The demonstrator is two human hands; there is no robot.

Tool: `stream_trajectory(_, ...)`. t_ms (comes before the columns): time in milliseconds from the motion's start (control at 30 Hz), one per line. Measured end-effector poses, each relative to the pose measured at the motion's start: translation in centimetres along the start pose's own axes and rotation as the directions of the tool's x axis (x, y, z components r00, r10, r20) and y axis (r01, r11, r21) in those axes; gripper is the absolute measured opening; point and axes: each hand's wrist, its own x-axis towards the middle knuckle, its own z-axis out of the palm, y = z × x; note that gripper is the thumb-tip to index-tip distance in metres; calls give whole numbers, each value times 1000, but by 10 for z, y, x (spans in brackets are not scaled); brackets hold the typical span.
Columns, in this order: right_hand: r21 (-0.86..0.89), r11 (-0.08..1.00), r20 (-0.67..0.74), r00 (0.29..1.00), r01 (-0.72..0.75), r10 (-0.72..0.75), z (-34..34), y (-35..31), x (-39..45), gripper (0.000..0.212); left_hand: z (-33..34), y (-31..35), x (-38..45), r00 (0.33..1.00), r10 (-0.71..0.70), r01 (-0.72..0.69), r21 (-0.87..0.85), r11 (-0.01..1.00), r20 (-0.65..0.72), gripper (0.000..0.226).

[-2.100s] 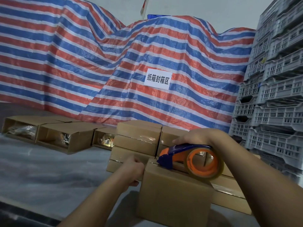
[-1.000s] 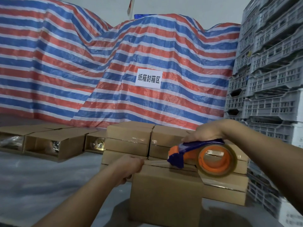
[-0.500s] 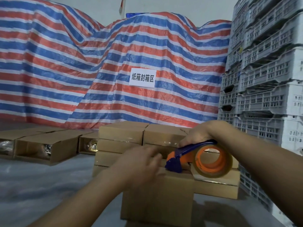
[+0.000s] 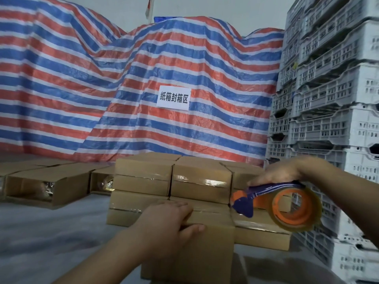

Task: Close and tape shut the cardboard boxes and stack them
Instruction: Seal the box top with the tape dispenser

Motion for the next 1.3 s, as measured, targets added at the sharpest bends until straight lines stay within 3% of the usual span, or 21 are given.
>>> stream_trajectory(200, 0, 1000, -75, 997, 23, -23, 28, 8, 6, 58, -12, 21, 7, 997, -32, 31, 20, 999, 73, 66)
stream_trajectory(267, 21, 999, -83, 996, 28, -26, 29, 12, 5, 70, -15, 36, 19, 998, -32, 28, 74, 997, 59, 73)
stream_trajectory(367, 11, 1000, -100, 995, 20, -18, 32, 16, 4, 78, -10, 62, 35, 992, 42, -44, 18, 999, 119, 84)
stream_trajectory(467, 24, 999, -116, 993, 23, -20, 37, 21, 6, 66, 1, 71, 38, 985, 81, -80, -14, 997, 152, 85)
stream_trajectory(600, 219, 972, 5, 996, 90, -94, 27, 39, -4, 56, 5, 65, 38, 985, 99, -100, 1, 995, 142, 84)
stream_trajectory(700, 255, 965, 31, 997, 65, -75, 14, 53, -26, 51, 5, 66, 38, 985, 91, -94, 13, 995, 144, 86)
stream_trajectory(800, -54, 998, -95, 995, 38, -43, 16, 34, -32, 56, 7, 67, 36, 987, 108, -108, -12, 994, 121, 81)
stream_trajectory(867, -292, 956, -115, 991, 35, -72, 32, 4, -22, 56, 5, 68, 34, 985, 121, -119, -27, 993, 122, 75)
stream_trajectory(933, -592, 806, -138, 987, -13, -85, 53, -20, -10, 43, 3, 68, 33, 984, 117, -114, -27, 993, 131, 71)
stream_trajectory(1000, -747, 660, -199, 974, -82, -105, 72, -24, -5, 35, 2, 68, 31, 985, 103, -102, -16, 995, 135, 70)
stream_trajectory(1067, -696, 708, -296, 946, -120, -131, 88, -10, -7, 44, 3, 69, 30, 986, 95, -96, -3, 995, 136, 70)
stream_trajectory(1167, -577, 799, -535, 819, -173, -209, 119, 14, -14, 59, 5, 70, 31, 988, 108, -108, -8, 994, 113, 67)
stream_trajectory(1300, -345, 910, -691, 718, -229, -81, 172, 34, -22, 67, 9, 67, 33, 988, 123, -122, -15, 992, 91, 66)
